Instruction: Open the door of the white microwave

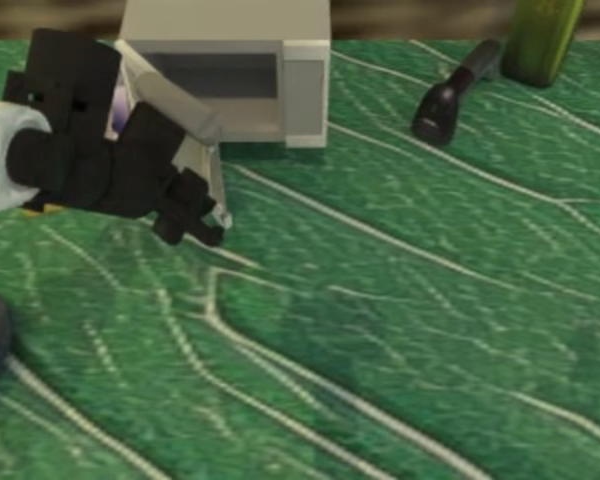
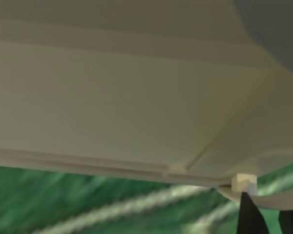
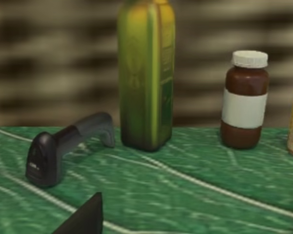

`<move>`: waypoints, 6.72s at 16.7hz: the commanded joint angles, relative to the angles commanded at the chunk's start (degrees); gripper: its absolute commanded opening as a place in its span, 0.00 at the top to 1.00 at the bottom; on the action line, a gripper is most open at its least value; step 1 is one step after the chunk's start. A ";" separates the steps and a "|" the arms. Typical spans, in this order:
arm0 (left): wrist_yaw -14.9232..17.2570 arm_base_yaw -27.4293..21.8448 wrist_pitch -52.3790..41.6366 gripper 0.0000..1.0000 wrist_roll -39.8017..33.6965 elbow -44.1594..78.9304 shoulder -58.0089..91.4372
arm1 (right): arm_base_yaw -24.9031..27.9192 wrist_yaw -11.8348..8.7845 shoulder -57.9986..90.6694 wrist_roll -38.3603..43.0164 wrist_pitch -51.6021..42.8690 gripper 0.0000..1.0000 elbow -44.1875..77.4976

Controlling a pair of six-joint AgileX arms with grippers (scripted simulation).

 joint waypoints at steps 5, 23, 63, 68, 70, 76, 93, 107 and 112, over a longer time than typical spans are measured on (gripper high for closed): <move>0.84 0.06 -0.45 1.00 0.57 -0.24 0.02 | 0.00 0.00 0.00 0.00 0.00 0.00 0.00; 2.97 1.91 -1.74 1.00 4.32 -0.13 -0.35 | 0.00 0.00 0.00 0.00 0.00 0.00 0.00; 5.82 3.83 -3.80 1.00 8.79 0.06 -0.44 | 0.00 0.00 0.00 0.00 0.00 0.00 0.00; 5.82 3.83 -3.80 1.00 8.79 0.06 -0.44 | 0.00 0.00 0.00 0.00 0.00 0.00 0.00; 6.21 3.61 -3.99 1.00 8.76 -0.22 -0.44 | 0.00 0.00 0.00 0.00 0.00 0.00 0.00; 8.25 5.56 -5.93 1.00 12.94 0.51 -0.32 | 0.00 0.00 0.00 0.00 0.00 0.00 0.00; 8.31 5.62 -6.02 1.00 13.09 0.52 -0.31 | 0.00 0.00 0.00 0.00 0.00 0.00 0.00; 8.31 5.62 -6.02 0.62 13.09 0.52 -0.31 | 0.00 0.00 0.00 0.00 0.00 0.00 0.00; 8.31 5.62 -6.02 0.25 13.09 0.52 -0.31 | 0.00 0.00 0.00 0.00 0.00 0.00 0.00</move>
